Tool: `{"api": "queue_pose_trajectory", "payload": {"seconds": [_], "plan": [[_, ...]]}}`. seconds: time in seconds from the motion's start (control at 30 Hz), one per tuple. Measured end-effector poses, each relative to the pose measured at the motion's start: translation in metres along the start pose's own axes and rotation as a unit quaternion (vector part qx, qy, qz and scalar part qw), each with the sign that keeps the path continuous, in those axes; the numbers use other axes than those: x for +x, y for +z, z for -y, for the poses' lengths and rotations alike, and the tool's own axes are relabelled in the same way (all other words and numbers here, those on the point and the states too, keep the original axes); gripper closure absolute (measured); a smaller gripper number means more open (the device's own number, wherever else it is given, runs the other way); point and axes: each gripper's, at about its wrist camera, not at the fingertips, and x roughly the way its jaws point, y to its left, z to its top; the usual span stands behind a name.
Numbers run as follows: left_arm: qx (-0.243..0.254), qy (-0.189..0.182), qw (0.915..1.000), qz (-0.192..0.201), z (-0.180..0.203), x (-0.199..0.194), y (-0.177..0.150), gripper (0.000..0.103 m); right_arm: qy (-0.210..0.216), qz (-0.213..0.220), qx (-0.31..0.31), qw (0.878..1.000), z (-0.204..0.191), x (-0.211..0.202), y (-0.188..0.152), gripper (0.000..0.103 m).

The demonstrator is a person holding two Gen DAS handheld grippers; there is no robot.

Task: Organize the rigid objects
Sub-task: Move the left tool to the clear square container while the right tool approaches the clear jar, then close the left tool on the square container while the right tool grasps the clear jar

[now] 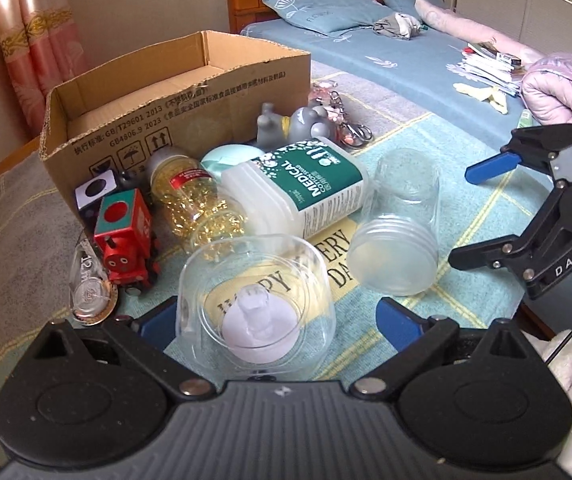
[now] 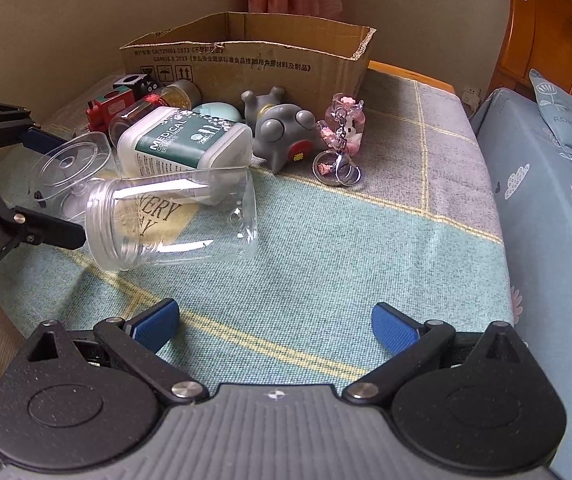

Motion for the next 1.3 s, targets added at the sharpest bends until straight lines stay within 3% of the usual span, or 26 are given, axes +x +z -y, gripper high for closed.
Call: {"api": "queue_pose_trajectory", "payload": {"seconds": [0.13, 0.2, 0.23, 0.7, 1.03, 1.13, 1.3], "plan": [[-0.004, 0.024, 0.9997, 0.0, -0.007, 0.008, 0.004, 0.004, 0.007, -0.006, -0.007, 1.0, -0.004, -0.001, 0.001, 0.0], [-0.018, 0.008, 0.9998, 0.002, -0.012, 0.009, 0.005, 0.026, 0.017, -0.007, -0.009, 1.0, -0.007, -0.004, 0.001, 0.0], [-0.026, 0.0, 0.9997, -0.002, -0.014, 0.01, 0.005, 0.029, 0.022, -0.006, -0.009, 1.0, -0.009, -0.005, 0.002, 0.0], [-0.111, 0.035, 0.9932, 0.003, -0.03, -0.007, -0.019, 0.029, 0.065, 0.013, -0.029, 0.997, -0.036, 0.0, 0.04, 0.0], [-0.135, 0.045, 0.9898, -0.004, -0.033, -0.008, -0.018, 0.029, 0.035, -0.006, -0.043, 0.998, -0.058, 0.011, 0.057, 0.0], [-0.14, 0.049, 0.9888, -0.01, -0.033, -0.011, -0.017, 0.029, 0.015, -0.015, -0.058, 0.998, -0.061, 0.012, 0.057, 0.006], [-0.143, 0.051, 0.9883, -0.012, -0.031, -0.024, -0.011, 0.029, 0.02, -0.011, -0.075, 0.997, -0.059, -0.001, 0.058, 0.007]]}}
